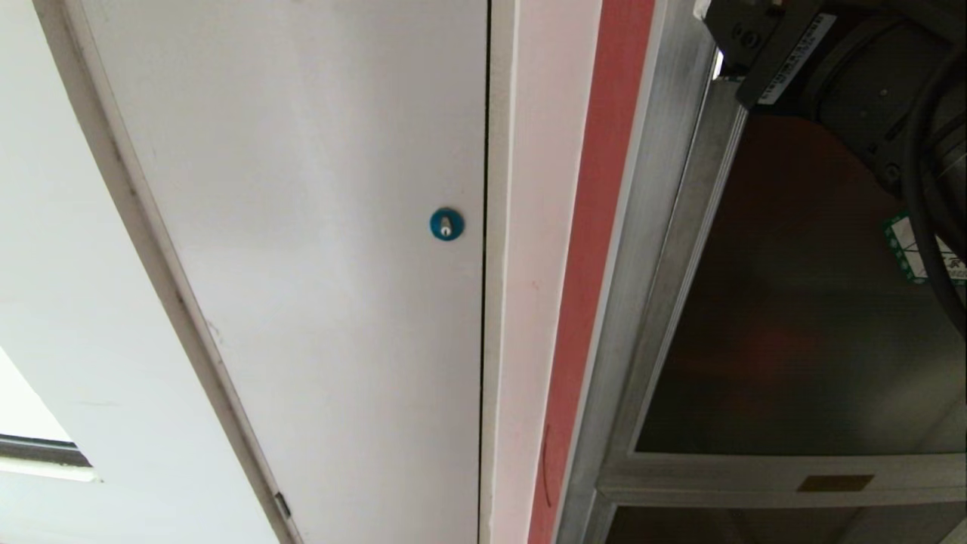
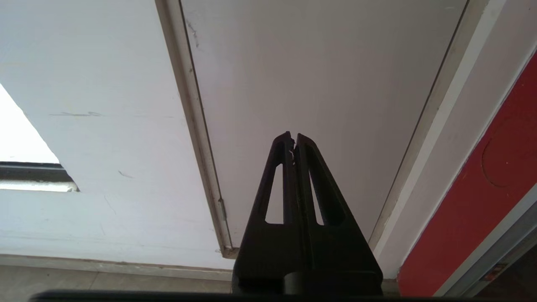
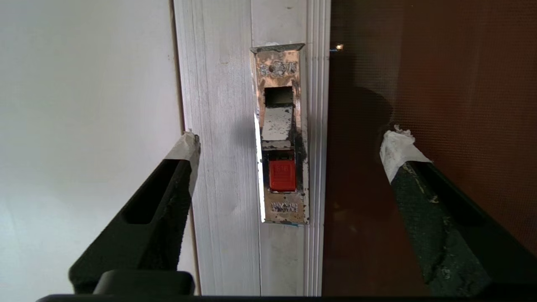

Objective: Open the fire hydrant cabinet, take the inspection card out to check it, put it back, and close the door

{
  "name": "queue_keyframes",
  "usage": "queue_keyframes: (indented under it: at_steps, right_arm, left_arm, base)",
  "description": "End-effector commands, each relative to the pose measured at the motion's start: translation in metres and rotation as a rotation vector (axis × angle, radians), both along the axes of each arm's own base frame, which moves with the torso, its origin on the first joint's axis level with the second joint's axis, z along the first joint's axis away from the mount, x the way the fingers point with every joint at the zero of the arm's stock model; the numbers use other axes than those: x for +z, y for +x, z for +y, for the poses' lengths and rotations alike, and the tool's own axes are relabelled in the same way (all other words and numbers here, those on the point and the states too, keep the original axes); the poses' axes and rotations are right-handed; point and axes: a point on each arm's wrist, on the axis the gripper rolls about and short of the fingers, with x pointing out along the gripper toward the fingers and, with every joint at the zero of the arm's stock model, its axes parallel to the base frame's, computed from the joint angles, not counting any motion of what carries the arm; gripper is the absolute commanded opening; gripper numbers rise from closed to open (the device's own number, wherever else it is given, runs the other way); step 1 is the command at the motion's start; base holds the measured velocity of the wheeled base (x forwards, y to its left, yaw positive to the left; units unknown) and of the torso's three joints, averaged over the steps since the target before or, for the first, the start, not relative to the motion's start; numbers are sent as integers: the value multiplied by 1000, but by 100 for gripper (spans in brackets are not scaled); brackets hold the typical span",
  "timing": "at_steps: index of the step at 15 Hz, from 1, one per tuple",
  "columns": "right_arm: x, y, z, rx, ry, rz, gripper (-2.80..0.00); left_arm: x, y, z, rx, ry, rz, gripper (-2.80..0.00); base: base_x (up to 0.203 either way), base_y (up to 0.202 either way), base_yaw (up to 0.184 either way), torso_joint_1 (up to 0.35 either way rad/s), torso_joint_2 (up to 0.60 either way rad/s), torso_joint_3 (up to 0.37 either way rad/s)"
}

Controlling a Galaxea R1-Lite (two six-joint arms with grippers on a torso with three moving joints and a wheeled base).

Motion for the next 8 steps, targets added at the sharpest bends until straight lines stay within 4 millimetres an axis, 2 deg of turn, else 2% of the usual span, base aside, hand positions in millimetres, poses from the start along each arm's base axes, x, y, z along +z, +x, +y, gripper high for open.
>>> queue_keyframes:
  at_steps: [1, 2, 3, 8]
  right_arm:
    - [-1, 5, 1, -14, 0, 1, 0]
    - [3, 8, 0, -23, 5, -7, 0]
    - [4, 9, 0, -27, 7, -10, -280]
    - [2, 11, 1, -28, 1, -2, -280]
  left_arm:
    - [0, 0, 0, 0, 0, 0, -280]
    - [0, 0, 0, 0, 0, 1, -280]
    - [0, 0, 0, 0, 0, 1, -280]
    - [0, 0, 0, 0, 0, 0, -280]
  base:
    - [0, 0, 0, 0, 0, 0]
    - [0, 0, 0, 0, 0, 0]
    - [0, 0, 0, 0, 0, 0]
    - [0, 0, 0, 0, 0, 0]
